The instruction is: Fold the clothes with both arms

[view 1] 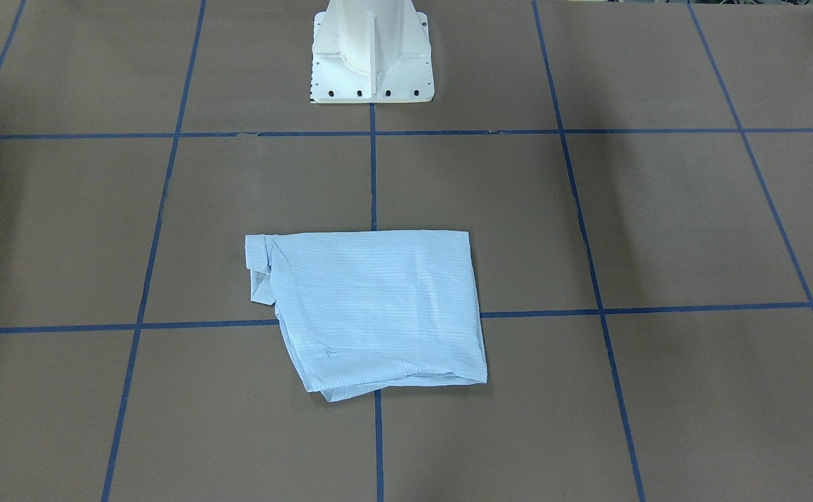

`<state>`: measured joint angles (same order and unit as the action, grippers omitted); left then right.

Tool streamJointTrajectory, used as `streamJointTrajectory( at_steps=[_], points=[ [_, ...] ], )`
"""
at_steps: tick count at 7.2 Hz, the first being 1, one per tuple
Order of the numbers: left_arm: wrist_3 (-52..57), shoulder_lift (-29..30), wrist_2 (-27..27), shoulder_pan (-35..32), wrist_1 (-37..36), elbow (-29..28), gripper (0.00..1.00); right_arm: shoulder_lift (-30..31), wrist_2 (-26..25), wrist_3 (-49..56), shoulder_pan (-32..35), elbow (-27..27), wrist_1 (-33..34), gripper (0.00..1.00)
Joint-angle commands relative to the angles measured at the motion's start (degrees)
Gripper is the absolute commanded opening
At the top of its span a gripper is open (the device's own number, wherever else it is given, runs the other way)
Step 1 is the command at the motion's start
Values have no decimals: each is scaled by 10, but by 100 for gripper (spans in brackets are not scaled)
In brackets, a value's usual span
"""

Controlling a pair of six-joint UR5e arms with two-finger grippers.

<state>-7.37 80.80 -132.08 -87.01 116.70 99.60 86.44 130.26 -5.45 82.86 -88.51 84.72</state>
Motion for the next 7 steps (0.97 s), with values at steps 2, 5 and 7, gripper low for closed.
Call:
streamJointTrajectory(
  at_steps=[2,5,7],
  points=[
    [-3,3,-7,0,-2,-4,100,22,22,-2,12,-11,7,100],
    [-3,8,-27,0,1,-9,100,27,32,-2,16,-18,6,100],
    [-4,4,-26,0,-1,-8,100,42,47,-2,16,-20,2,100]
  ],
)
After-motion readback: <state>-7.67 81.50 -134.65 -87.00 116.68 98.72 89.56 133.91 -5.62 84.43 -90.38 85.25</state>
